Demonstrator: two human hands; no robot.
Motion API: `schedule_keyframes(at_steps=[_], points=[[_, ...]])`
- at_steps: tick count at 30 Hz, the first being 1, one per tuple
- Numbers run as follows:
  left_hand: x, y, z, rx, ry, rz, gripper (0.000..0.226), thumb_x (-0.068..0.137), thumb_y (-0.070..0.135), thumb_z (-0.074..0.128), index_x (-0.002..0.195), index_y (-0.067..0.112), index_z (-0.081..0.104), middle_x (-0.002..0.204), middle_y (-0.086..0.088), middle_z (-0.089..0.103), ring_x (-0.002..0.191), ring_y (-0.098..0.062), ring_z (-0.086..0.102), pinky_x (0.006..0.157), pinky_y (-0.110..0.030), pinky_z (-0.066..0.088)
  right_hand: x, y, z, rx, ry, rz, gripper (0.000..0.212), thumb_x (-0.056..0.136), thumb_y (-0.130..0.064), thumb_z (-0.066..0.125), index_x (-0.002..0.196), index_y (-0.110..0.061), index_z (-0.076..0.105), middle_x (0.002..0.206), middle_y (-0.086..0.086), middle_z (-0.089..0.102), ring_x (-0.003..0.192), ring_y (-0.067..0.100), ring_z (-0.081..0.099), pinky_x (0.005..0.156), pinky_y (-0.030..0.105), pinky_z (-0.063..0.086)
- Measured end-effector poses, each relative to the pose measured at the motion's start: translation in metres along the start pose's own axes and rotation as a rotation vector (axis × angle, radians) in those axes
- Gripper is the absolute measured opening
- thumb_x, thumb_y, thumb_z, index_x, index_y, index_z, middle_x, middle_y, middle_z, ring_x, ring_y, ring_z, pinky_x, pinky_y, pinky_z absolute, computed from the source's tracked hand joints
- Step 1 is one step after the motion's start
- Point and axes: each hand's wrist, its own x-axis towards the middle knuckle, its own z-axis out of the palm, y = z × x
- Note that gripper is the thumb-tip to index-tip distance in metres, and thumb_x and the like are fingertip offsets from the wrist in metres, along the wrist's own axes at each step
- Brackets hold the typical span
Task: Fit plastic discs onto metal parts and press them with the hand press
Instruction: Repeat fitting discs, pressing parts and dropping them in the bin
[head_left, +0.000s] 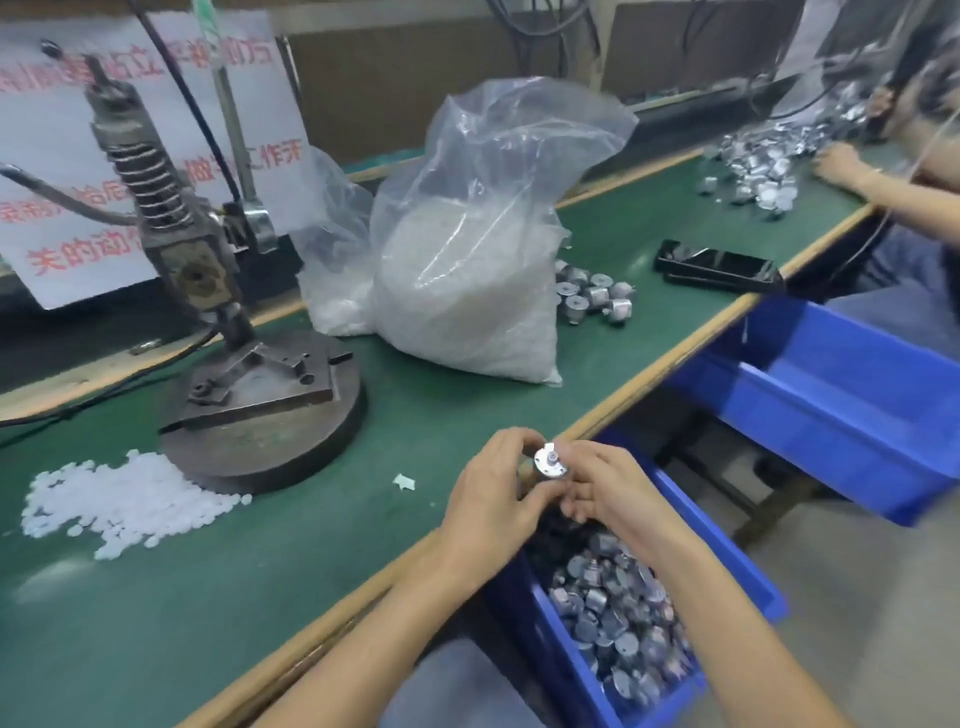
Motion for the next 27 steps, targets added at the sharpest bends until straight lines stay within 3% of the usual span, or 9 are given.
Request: schedule_keyframes(at_steps=[3,7,13,19,23,27], points=[[-0.011,0.006,0.031,-0.020,-0.115,0.050,0.024,0.084,0.013,0.067,0.106,0.014,0.058,0.085,0.012,0.056,0.068,0.012,0.047,0.067,-0.005,0.033,-0.012,0.041,-0.046,-0.108,0.125,0.089,0.020,0.095,-0.022,0.053,0.082,-0.008,0.061,0.060,0.002,0.061,0.047,0.014,0.050,0.048,0.026,0.031],[-0.032,-0.004,0.048,-0.031,-0.148,-0.056,0.012,0.087,0.014,0.061,0.083,0.021,0.053,0.067,0.011,0.054,0.057,-0.003,0.047,0.058,-0.020,0.035,-0.005,0.126,-0.087,-0.289,0.360,0.291,0.026,0.095,-0.022,0.055,0.073,-0.010,0.050,0.065,0.006,0.053,0.052,0.016,0.051,0.044,0.020,0.032],[-0.047,-0.015,0.053,0.006,-0.158,-0.132,0.019,0.086,0.020,0.063,0.074,0.025,0.049,0.055,0.008,0.051,0.053,-0.008,0.045,0.054,-0.022,0.037,0.002,0.232,-0.079,-0.491,0.256,0.533,0.035,0.093,-0.025,0.057,0.062,-0.016,0.044,0.056,0.002,0.049,0.050,0.015,0.045,0.054,0.027,0.036],[-0.053,-0.021,0.052,0.030,-0.208,-0.159,0.022,0.087,0.024,0.063,0.071,0.027,0.047,0.055,0.004,0.051,0.054,-0.007,0.045,0.054,-0.022,0.038,0.008,0.244,-0.065,-0.507,0.335,0.542,0.042,0.091,-0.032,0.060,0.057,-0.017,0.041,0.056,0.007,0.055,0.056,0.022,0.054,0.062,0.031,0.043],[-0.053,-0.021,0.049,0.047,-0.217,-0.169,0.024,0.087,0.025,0.063,0.070,0.028,0.046,0.054,0.005,0.051,0.053,-0.007,0.045,0.053,-0.020,0.036,0.006,0.237,-0.068,-0.530,0.405,0.434,0.036,0.092,-0.025,0.054,0.059,-0.013,0.047,0.057,0.009,0.057,0.059,0.027,0.061,0.066,0.035,0.050],[-0.053,-0.019,0.042,0.034,-0.214,-0.160,0.022,0.088,0.025,0.062,0.071,0.027,0.047,0.053,0.006,0.049,0.052,-0.007,0.042,0.052,-0.020,0.036,0.007,0.211,-0.067,-0.617,0.478,0.275,0.036,0.092,-0.019,0.051,0.058,-0.013,0.039,0.053,0.001,0.044,0.053,0.019,0.043,0.057,0.032,0.039]])
